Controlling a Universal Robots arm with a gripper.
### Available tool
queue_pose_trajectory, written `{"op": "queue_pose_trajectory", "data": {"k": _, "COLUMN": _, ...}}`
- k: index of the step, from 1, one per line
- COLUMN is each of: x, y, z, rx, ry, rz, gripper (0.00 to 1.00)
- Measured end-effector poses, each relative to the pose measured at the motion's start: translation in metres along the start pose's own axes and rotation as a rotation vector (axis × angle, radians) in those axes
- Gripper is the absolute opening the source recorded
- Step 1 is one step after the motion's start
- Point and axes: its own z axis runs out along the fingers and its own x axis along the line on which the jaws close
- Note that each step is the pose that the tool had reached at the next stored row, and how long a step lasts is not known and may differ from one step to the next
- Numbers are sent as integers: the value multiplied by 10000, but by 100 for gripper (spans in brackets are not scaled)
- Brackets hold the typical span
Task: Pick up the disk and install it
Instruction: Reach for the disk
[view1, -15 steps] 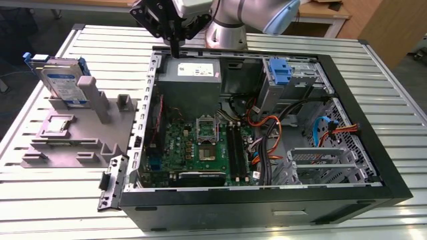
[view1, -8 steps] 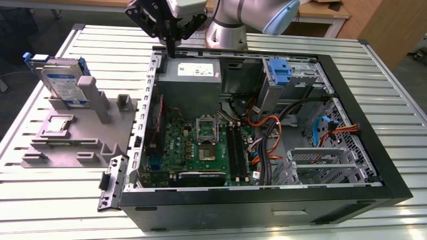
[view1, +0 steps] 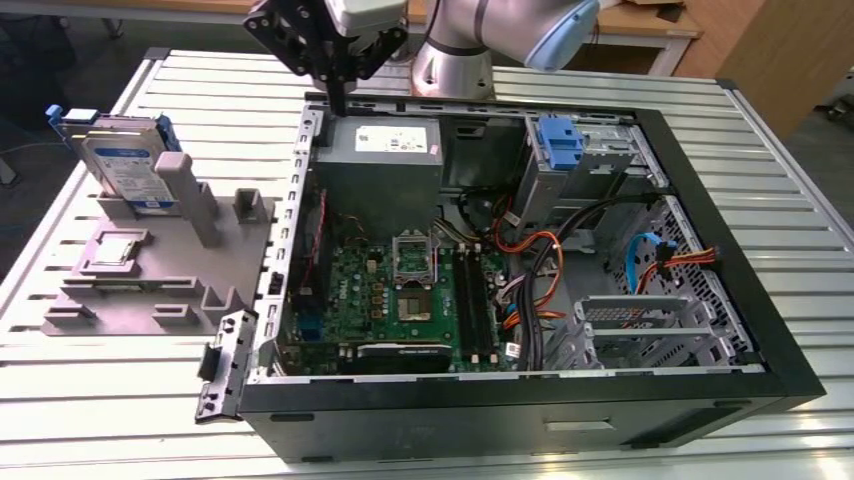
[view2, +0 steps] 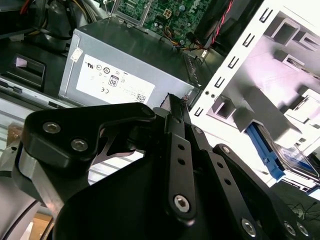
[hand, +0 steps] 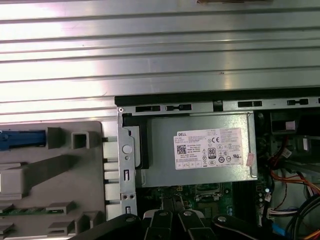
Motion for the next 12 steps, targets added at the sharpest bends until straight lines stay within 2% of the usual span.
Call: {"op": "queue_pose_trajectory", "data": {"k": 12, "x": 48, "y": -4, "z": 5, "rx": 1, "ry": 4, "rz": 0, "gripper": 10}}
